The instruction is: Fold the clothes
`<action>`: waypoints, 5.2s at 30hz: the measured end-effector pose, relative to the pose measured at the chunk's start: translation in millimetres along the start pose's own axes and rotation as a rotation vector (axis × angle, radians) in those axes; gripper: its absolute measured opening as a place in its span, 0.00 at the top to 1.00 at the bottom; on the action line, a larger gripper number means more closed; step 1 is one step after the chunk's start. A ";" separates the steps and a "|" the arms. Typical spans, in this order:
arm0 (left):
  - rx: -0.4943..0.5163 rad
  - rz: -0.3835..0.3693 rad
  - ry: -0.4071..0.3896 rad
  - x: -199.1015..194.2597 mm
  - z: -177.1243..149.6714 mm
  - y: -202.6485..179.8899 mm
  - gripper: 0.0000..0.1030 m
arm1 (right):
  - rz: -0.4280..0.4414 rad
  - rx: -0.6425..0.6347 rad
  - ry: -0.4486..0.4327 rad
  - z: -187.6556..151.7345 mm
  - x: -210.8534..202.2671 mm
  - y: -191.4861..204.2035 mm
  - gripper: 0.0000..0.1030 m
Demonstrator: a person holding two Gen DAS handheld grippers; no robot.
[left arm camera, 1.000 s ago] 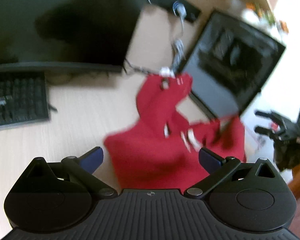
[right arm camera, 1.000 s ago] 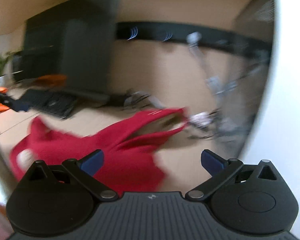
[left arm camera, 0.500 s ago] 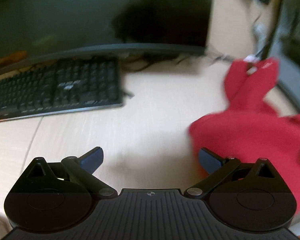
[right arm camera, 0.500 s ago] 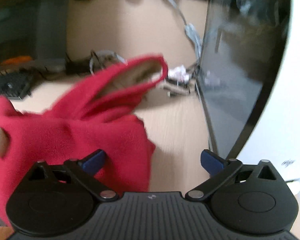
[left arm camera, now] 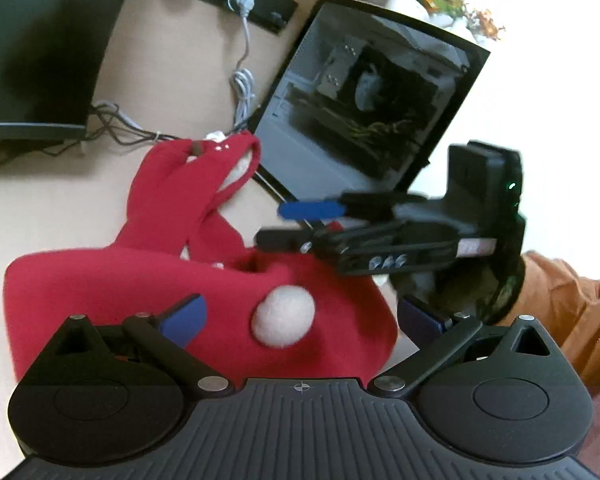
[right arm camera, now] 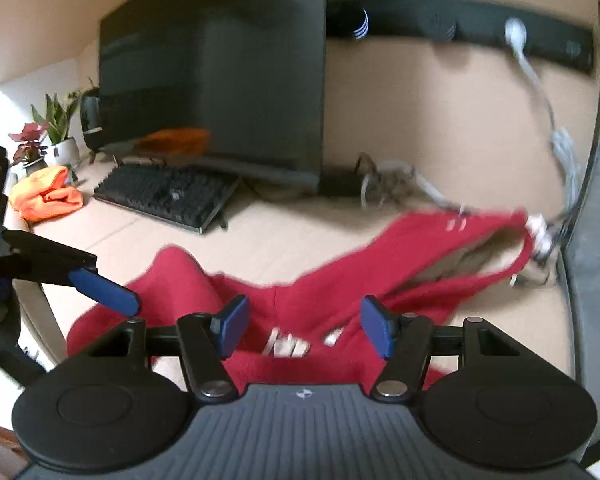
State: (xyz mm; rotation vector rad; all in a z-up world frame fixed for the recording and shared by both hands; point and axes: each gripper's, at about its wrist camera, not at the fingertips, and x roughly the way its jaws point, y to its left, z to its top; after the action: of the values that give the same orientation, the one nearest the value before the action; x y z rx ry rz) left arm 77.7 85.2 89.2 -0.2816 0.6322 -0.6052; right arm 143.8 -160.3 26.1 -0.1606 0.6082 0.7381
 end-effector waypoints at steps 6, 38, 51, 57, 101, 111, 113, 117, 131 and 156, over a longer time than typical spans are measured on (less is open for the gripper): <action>0.016 0.170 -0.024 3.4 29.9 13.7 0.00 | -0.080 0.038 -0.036 5.7 -17.0 -28.7 0.40; -0.150 0.011 -0.152 -10.9 -3.5 13.8 0.00 | 0.019 0.078 -0.139 -21.2 -33.9 3.7 0.61; -0.239 0.147 -0.030 4.7 -44.3 37.3 0.00 | -0.094 -0.084 0.074 -36.2 -17.4 -6.7 0.58; -0.244 0.163 -0.026 7.2 -41.5 37.5 0.00 | 0.027 -0.330 0.135 5.2 20.6 14.0 0.57; -0.271 0.360 -0.047 -29.1 -18.1 73.1 0.00 | -0.115 0.168 -0.198 -46.3 -101.0 -69.6 0.08; -0.218 0.593 -0.009 11.1 -12.8 72.8 0.00 | -0.184 0.285 -0.124 -77.1 -76.2 -94.1 0.05; -0.150 0.733 -0.005 12.4 -12.2 78.2 0.00 | -0.282 0.265 -0.027 -86.3 -50.9 -96.2 0.06; -0.145 0.878 0.017 -5.7 -17.7 95.9 0.00 | -0.404 0.306 0.090 -113.6 -35.8 -112.8 0.07; -0.082 0.378 0.004 15.7 21.4 44.9 0.00 | -0.192 0.251 -0.107 -70.0 -51.3 -82.9 0.07; -0.223 0.457 -0.128 -63.7 -19.4 43.5 0.00 | 0.313 -0.258 0.143 47.4 18.5 40.5 0.39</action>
State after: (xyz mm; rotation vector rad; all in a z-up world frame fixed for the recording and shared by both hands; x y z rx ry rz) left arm 43.7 157.0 85.6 -0.3669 0.6151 -0.0766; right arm 149.1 -103.3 57.1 -0.3644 0.6812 1.1156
